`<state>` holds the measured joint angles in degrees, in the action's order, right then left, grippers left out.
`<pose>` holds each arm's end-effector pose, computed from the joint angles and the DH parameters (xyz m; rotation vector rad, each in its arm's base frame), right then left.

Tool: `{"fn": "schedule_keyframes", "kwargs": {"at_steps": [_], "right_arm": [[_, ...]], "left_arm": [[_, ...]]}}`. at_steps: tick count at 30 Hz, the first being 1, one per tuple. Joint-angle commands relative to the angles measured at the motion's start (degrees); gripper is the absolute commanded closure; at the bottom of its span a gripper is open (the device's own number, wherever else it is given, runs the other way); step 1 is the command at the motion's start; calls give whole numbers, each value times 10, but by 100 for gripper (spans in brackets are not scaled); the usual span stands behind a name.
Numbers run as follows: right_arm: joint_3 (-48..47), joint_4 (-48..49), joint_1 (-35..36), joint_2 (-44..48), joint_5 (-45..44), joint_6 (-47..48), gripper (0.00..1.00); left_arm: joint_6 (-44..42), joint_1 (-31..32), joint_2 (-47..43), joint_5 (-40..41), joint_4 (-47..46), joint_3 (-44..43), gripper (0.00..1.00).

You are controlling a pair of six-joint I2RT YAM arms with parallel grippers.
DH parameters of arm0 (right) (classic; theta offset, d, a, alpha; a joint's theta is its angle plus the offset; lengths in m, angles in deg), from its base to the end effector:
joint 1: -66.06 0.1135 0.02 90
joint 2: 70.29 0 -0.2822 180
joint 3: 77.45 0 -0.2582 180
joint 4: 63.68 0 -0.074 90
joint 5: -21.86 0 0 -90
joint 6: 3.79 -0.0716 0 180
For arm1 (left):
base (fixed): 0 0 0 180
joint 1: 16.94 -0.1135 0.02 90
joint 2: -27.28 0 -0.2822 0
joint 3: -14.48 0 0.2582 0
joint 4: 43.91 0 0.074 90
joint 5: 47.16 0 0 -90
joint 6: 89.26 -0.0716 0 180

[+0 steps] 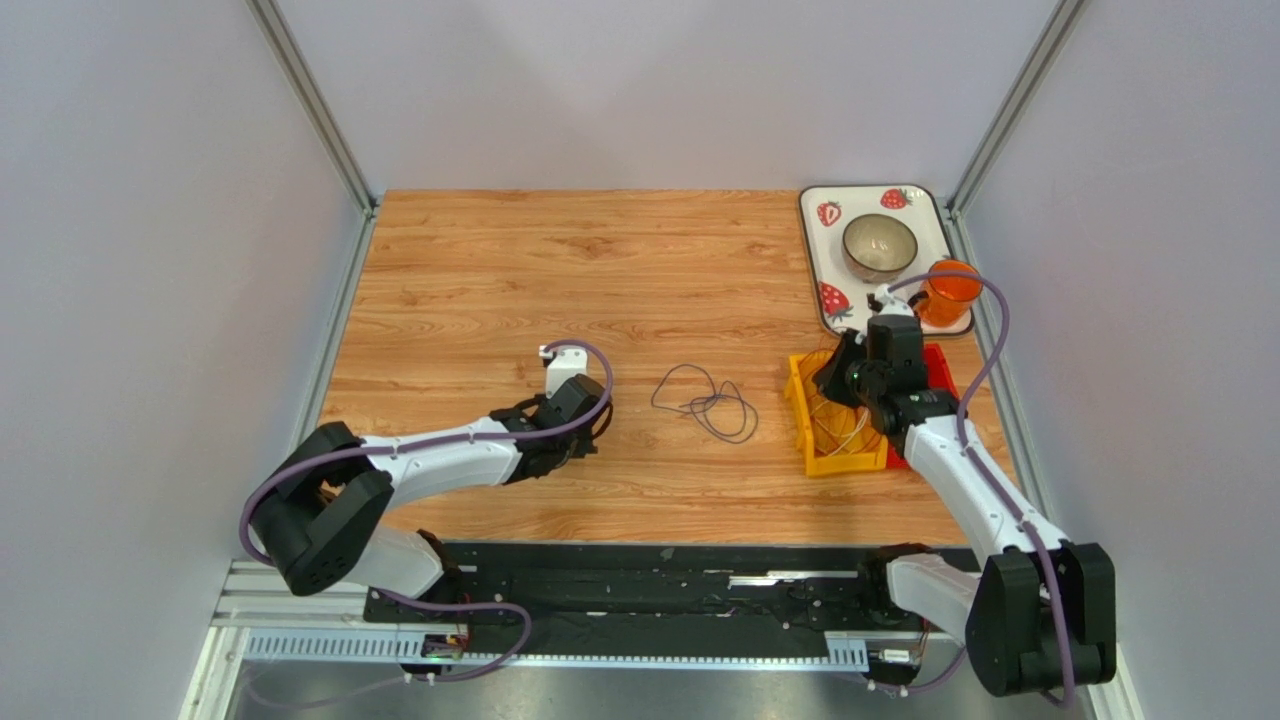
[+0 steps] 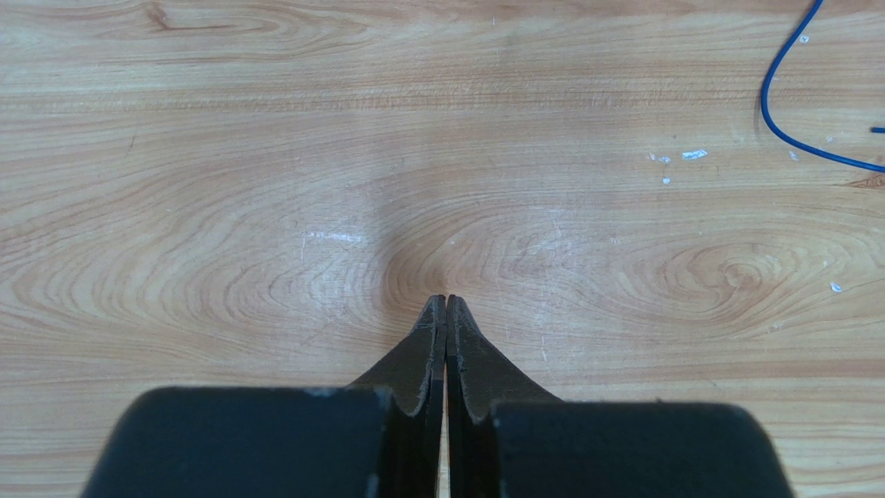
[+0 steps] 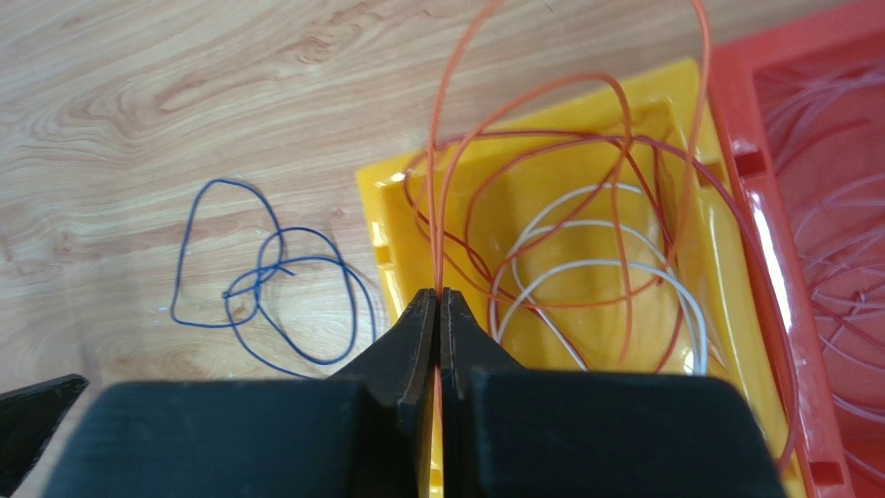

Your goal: Untangle the cables

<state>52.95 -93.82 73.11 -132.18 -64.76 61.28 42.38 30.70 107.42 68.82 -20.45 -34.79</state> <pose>0.2443 0.0345 0.2093 0.3329 2.3119 0.3498 0.2078 -0.1813 0.1466 -0.0520 2.3941 -0.1479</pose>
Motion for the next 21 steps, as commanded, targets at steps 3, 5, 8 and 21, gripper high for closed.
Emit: {"fn": "schedule_keyframes", "kwargs": {"at_steps": [3,5,8,21], "right_arm": [[-86,-60,-1,5,25,41,83],[-95,-82,0,7,31,45,76],[-112,-115,2,5,35,48,67],[-186,-169,178,1,-26,55,61]], "left_arm": [[-2,0,3,5,-2,-20,100],[-1,0,3,6,-2,-19,100],[-2,0,4,7,-2,-20,100],[-5,0,-18,-1,-25,3,100]]}}
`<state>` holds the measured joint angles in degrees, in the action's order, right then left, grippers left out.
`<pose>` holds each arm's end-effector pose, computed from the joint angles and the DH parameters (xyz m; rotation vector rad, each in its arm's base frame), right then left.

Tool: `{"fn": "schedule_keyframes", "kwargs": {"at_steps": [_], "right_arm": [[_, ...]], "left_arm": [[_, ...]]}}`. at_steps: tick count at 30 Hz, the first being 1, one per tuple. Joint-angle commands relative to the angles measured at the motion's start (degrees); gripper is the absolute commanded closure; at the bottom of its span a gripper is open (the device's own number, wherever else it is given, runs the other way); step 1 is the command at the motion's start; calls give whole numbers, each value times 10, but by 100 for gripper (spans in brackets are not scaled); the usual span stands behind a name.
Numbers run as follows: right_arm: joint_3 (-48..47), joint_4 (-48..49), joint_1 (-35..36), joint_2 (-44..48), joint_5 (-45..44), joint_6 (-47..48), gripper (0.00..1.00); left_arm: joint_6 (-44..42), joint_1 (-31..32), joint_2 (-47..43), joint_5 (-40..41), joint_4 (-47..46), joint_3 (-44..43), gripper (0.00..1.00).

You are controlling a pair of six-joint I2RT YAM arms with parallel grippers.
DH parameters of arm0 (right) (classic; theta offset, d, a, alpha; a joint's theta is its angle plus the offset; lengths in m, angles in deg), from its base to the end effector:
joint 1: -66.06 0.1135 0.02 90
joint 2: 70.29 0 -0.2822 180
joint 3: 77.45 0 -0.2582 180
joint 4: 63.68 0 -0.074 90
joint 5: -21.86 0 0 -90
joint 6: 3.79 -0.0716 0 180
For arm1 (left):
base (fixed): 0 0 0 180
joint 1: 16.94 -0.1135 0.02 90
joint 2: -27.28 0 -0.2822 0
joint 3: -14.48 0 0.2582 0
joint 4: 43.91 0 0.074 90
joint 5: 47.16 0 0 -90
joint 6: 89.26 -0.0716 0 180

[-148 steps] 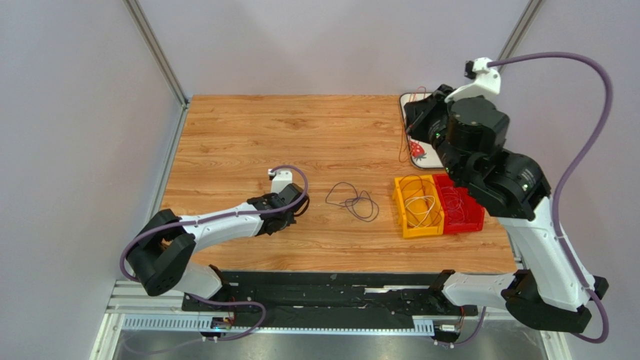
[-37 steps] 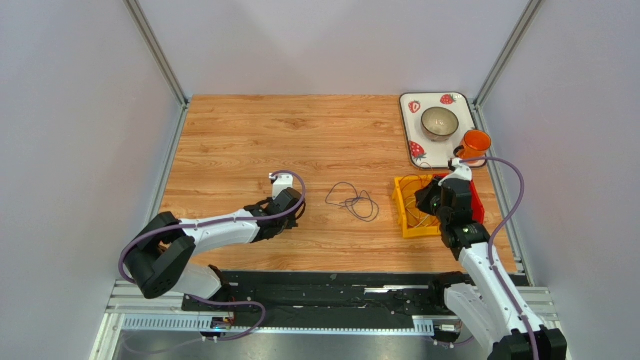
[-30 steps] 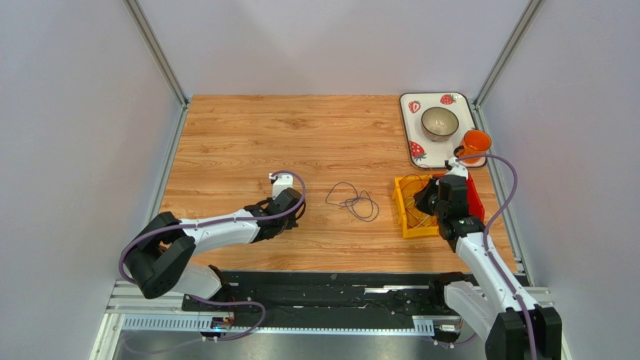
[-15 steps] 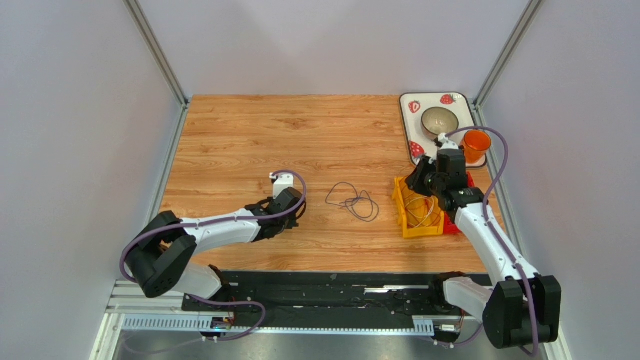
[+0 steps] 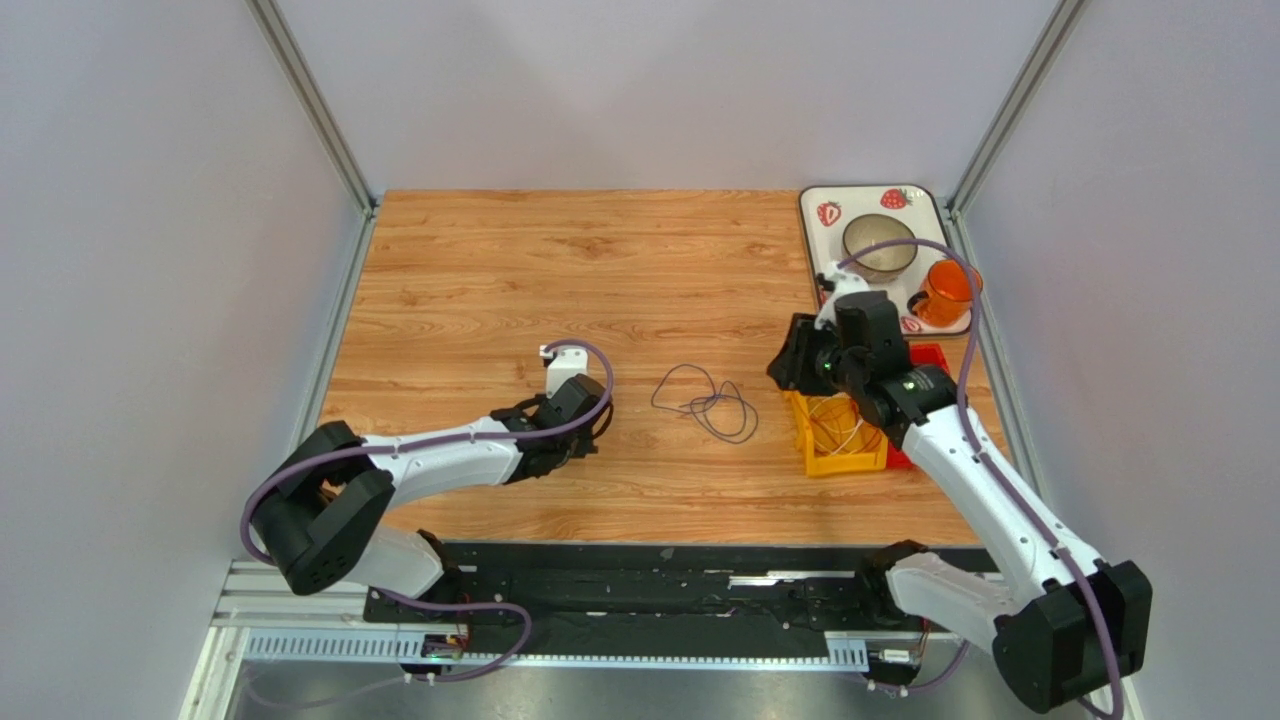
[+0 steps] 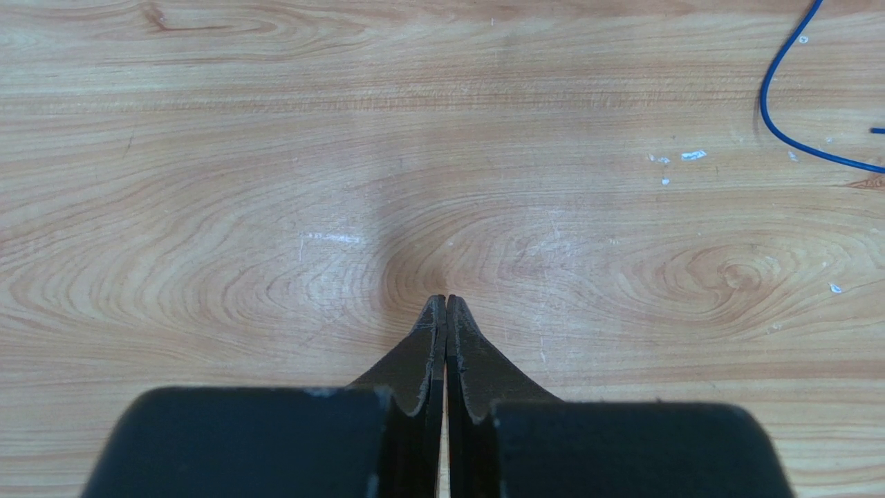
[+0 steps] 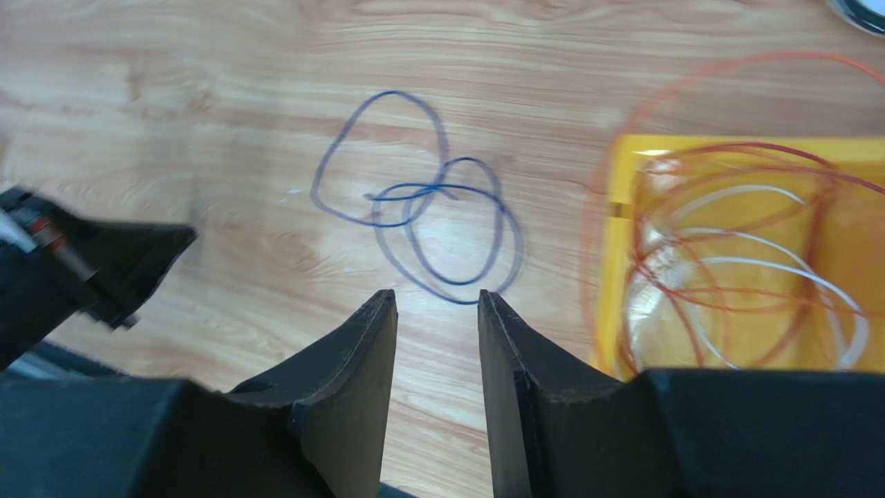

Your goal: Untangle the cables

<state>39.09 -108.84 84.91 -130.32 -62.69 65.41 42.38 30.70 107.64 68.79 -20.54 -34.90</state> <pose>0.2298 0.0857 0.2767 -0.0101 2.3398 0.4602 0.2083 -0.1819 0.1464 -0.0517 2.3947 -0.1481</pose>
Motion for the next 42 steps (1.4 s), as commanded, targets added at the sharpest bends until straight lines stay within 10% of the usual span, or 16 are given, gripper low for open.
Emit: {"fn": "schedule_keyframes", "kwargs": {"at_steps": [1,4,8,15,16,22,42], "right_arm": [[-51,-25,80,-35,-54,10,61],[-48,-12,102,-56,-78,-7,60],[-53,7,132,-106,-74,-7,55],[-140,-52,174,-236,-89,63,41],[-151,-57,191,-244,-111,72,16],[-176,-77,221,-317,-143,79,0],[-284,-105,202,-474,-167,-137,0]], "left_arm": [[-7,0,-28,-6,-39,10,100],[-16,0,-57,-18,-76,39,98],[-11,0,-96,-12,-94,69,65],[-3,0,-132,1,-112,95,37],[-2,0,-136,1,-115,97,36],[-7,0,-151,-10,-127,106,35],[-5,0,-143,-17,-117,94,46]]}}
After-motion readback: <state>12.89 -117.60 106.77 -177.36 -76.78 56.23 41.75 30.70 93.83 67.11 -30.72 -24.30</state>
